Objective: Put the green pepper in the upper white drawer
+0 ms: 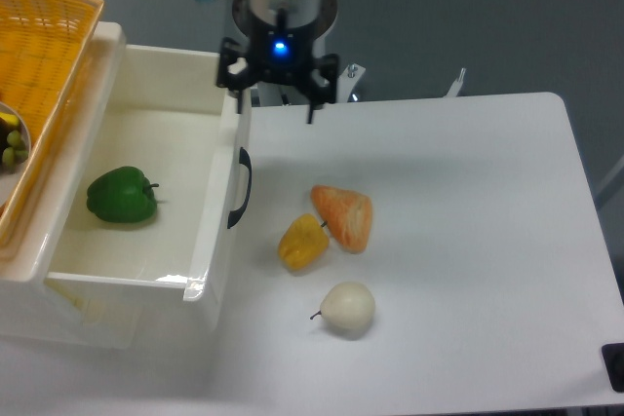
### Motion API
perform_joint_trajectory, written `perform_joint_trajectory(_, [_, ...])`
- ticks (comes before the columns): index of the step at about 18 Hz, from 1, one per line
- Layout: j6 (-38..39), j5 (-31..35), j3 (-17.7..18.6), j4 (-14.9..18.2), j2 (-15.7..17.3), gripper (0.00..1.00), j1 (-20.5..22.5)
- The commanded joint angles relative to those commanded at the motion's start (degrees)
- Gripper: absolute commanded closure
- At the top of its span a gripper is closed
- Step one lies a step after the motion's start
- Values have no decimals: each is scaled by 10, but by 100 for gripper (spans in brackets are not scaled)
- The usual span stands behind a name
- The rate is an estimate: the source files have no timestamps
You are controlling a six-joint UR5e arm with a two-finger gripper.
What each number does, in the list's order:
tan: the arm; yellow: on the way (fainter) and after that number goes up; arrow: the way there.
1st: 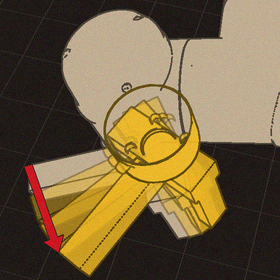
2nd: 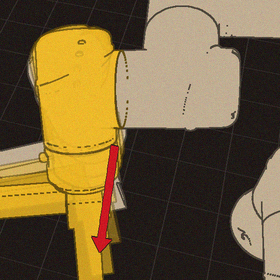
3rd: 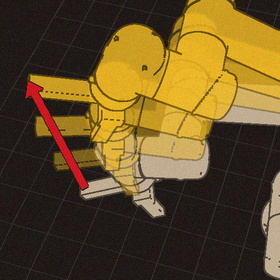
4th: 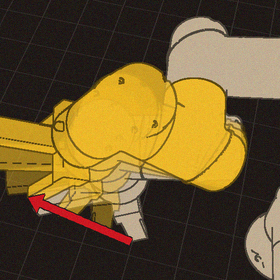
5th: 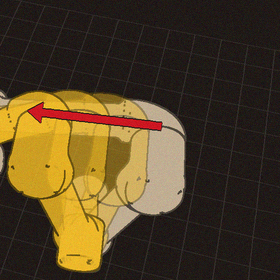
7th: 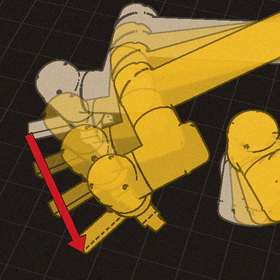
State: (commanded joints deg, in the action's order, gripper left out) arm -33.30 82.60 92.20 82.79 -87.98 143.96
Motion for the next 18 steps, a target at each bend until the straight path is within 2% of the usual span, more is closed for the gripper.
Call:
perform_joint_trajectory(5, [-23, 80, 8, -5, -12, 0, 21])
perform_joint_trajectory(10, [-46, 128, 8, -61, -49, 0, 23])
perform_joint_trajectory(13, [-45, 133, 9, -69, -72, 0, 24])
perform_joint_trajectory(15, [-41, 134, 11, -97, -90, 0, 23])
perform_joint_trajectory(18, [-41, 132, 11, -113, -105, 0, 23])
